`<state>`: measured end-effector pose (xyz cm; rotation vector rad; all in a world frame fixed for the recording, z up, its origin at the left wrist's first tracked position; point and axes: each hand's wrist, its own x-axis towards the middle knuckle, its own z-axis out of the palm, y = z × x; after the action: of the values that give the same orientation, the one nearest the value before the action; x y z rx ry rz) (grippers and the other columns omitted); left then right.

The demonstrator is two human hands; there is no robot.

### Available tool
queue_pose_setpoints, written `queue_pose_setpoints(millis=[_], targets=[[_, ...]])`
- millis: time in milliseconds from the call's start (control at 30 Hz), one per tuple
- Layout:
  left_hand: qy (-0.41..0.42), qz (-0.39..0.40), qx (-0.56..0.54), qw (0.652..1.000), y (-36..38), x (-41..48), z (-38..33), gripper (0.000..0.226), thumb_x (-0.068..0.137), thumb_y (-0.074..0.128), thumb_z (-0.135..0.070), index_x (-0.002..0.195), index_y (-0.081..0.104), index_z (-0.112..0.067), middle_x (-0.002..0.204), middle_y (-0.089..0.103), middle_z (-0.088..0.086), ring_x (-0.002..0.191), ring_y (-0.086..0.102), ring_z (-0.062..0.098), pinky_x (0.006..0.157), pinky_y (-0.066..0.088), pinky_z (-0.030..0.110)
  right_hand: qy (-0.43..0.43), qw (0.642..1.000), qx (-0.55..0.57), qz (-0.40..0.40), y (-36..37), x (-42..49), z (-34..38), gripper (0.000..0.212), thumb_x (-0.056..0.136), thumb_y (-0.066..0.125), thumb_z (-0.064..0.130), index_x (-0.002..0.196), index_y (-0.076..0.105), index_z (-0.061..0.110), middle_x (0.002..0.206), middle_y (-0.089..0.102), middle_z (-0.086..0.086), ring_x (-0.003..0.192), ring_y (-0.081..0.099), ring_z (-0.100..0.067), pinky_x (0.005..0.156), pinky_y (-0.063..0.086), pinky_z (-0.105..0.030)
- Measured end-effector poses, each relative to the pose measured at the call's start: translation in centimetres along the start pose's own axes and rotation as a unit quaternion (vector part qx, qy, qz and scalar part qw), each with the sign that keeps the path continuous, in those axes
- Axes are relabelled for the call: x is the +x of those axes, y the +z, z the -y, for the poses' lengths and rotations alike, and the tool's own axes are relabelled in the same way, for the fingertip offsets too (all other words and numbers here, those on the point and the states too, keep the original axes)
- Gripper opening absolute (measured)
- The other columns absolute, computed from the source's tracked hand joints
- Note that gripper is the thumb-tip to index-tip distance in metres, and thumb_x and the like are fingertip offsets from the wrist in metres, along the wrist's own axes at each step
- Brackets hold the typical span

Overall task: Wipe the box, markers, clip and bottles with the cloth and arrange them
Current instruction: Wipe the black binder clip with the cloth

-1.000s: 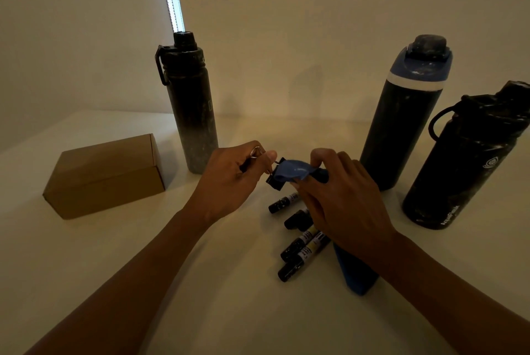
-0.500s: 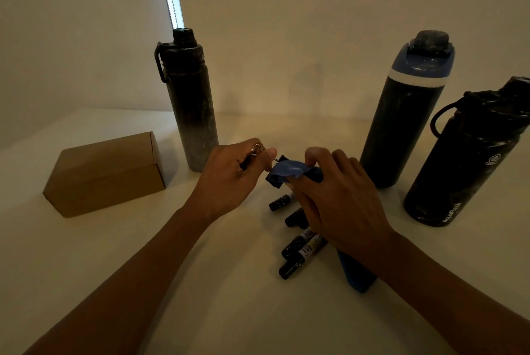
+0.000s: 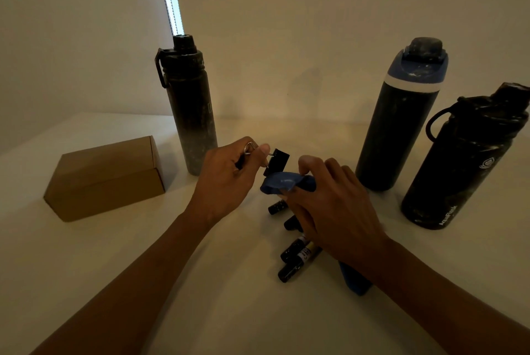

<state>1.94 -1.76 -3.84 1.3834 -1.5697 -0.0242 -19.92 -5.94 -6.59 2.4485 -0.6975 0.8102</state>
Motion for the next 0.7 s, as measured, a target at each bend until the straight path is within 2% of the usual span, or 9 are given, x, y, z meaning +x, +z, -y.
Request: queue_pose_setpoints(millis=[100, 167, 267, 333, 467, 533, 633, 700], targets=[[-0.003, 0.003, 0.003, 1.000, 0.1, 0.0, 0.0, 0.036, 0.107, 0.054, -0.041, 0.088, 0.072, -0.016, 0.063, 0.060, -0.007, 0.065, 0.061, 0.006, 0.063, 0.046, 0.009, 0.029, 0.999, -0.012, -0.009, -0.1, 0.4, -0.4, 0.045, 0.071, 0.086, 0.048, 0.106, 0.076, 0.022, 0.117, 0.061, -0.017, 0.088, 0.063, -0.030, 0.071, 0.054, -0.040], [0.001, 0.004, 0.007, 1.000, 0.3, 0.0, 0.1, 0.037, 0.106, 0.053, -0.042, 0.088, 0.072, -0.016, 0.064, 0.061, -0.003, 0.067, 0.062, 0.008, 0.064, 0.048, 0.013, 0.032, 0.999, 0.001, -0.009, -0.2, 0.4, 0.0, 0.038, 0.078, 0.079, 0.046, 0.108, 0.076, 0.023, 0.121, 0.056, -0.015, 0.092, 0.058, -0.028, 0.073, 0.052, -0.040], [-0.006, 0.010, -0.003, 1.000, 0.3, 0.0, 0.2, 0.038, 0.106, 0.051, -0.046, 0.090, 0.071, -0.019, 0.073, 0.069, 0.002, 0.073, 0.066, 0.012, 0.072, 0.054, 0.022, 0.019, 1.000, 0.018, 0.006, -0.4, 0.0, 0.7, 0.031, 0.083, 0.076, 0.045, 0.107, 0.074, 0.025, 0.127, 0.049, -0.012, 0.095, 0.058, -0.029, 0.075, 0.051, -0.041], [-0.005, 0.007, -0.008, 1.000, 0.1, 0.1, 0.1, 0.038, 0.106, 0.051, -0.047, 0.089, 0.071, -0.020, 0.070, 0.067, 0.002, 0.068, 0.065, 0.016, 0.067, 0.053, 0.025, 0.029, 0.999, 0.016, 0.015, -0.6, 0.0, 0.4, 0.032, 0.089, 0.067, 0.047, 0.113, 0.072, 0.027, 0.129, 0.052, -0.014, 0.098, 0.058, -0.029, 0.077, 0.052, -0.043], [-0.004, -0.006, -0.009, 1.000, -0.5, 0.3, -0.2, 0.038, 0.105, 0.052, -0.045, 0.089, 0.072, -0.017, 0.063, 0.059, -0.001, 0.063, 0.060, 0.011, 0.060, 0.044, 0.012, 0.063, 0.998, 0.021, 0.010, -0.7, 0.1, 0.0, 0.039, 0.097, 0.054, 0.051, 0.121, 0.069, 0.025, 0.133, 0.051, -0.015, 0.104, 0.054, -0.028, 0.084, 0.051, -0.042], [0.003, 0.001, -0.009, 1.000, -0.5, 0.2, -0.3, 0.036, 0.106, 0.053, -0.042, 0.085, 0.069, -0.018, 0.061, 0.057, 0.001, 0.061, 0.058, 0.013, 0.058, 0.044, 0.014, 0.102, 0.994, 0.035, -0.007, -1.0, 0.3, -0.1, 0.044, 0.102, 0.047, 0.051, 0.128, 0.064, 0.020, 0.133, 0.049, -0.014, 0.105, 0.054, -0.026, 0.088, 0.049, -0.040], [0.008, 0.018, -0.023, 1.000, -0.4, -0.1, -0.7, 0.031, 0.107, 0.054, -0.040, 0.086, 0.069, -0.022, 0.061, 0.060, 0.002, 0.060, 0.059, 0.018, 0.056, 0.046, 0.019, 0.153, 0.988, 0.032, -0.013, -1.4, 0.5, -1.1, 0.045, 0.106, 0.042, 0.051, 0.127, 0.064, 0.018, 0.135, 0.046, -0.011, 0.108, 0.052, -0.024, 0.092, 0.046, -0.038], [0.013, 0.020, -0.026, 0.999, -0.3, -0.1, -1.0, 0.032, 0.107, 0.054, -0.040, 0.087, 0.070, -0.021, 0.061, 0.060, 0.001, 0.059, 0.059, 0.018, 0.055, 0.044, 0.016, 0.167, 0.985, 0.036, -0.013, -1.3, 0.3, -1.6, 0.045, 0.106, 0.041, 0.051, 0.125, 0.065, 0.018, 0.136, 0.045, -0.012, 0.110, 0.052, -0.025, 0.094, 0.047, -0.041]])
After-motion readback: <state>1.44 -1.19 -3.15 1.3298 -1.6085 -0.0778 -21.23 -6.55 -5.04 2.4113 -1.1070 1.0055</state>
